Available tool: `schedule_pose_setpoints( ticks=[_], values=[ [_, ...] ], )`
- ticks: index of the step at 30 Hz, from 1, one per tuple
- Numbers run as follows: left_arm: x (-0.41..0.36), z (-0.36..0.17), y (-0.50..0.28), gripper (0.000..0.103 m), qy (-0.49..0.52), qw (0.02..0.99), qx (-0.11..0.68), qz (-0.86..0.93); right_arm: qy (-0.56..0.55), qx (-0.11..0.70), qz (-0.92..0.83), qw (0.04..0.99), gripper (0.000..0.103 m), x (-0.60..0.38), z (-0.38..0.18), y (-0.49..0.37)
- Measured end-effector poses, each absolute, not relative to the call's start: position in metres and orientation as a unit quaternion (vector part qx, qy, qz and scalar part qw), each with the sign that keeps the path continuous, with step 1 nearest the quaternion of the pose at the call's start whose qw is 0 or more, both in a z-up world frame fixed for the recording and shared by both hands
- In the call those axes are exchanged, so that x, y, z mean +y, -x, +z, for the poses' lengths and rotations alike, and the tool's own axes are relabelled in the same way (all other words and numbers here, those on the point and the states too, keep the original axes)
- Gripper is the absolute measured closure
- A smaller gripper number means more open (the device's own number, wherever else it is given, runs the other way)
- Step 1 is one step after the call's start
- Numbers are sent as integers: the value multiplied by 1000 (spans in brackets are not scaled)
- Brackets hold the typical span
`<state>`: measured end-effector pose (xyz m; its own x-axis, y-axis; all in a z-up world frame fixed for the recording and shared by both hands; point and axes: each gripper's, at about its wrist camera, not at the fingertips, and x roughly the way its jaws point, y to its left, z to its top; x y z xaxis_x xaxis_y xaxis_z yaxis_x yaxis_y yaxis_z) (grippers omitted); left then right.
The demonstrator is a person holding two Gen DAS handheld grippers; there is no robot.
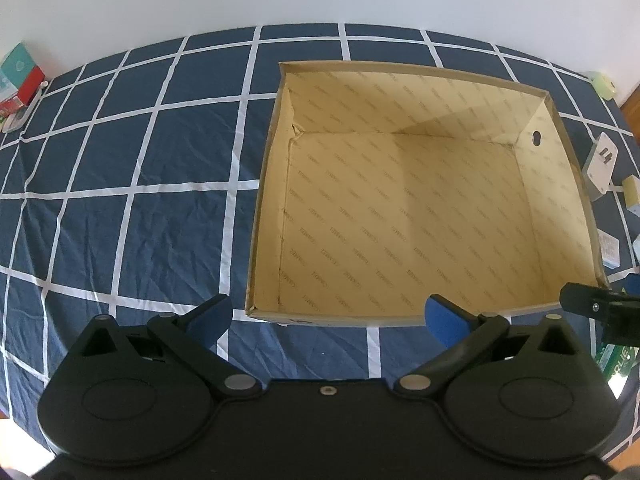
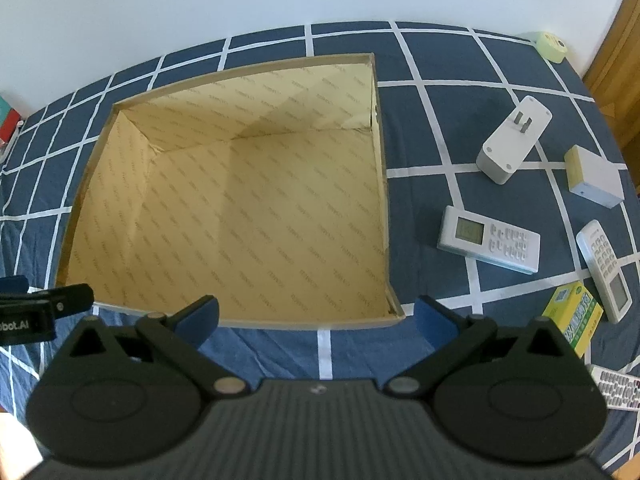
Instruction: Organize objects
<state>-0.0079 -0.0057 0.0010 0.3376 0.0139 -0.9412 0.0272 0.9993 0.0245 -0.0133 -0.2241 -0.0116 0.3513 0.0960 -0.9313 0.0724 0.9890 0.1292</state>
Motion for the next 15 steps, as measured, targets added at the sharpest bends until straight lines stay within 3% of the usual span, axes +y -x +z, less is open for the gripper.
schedule_pose_setpoints(
  ticks=[15],
  values=[
    [-5, 0, 6, 0, -17, 816, 578, -6, -71, 572, 5, 817, 0, -223, -13, 12]
  ],
)
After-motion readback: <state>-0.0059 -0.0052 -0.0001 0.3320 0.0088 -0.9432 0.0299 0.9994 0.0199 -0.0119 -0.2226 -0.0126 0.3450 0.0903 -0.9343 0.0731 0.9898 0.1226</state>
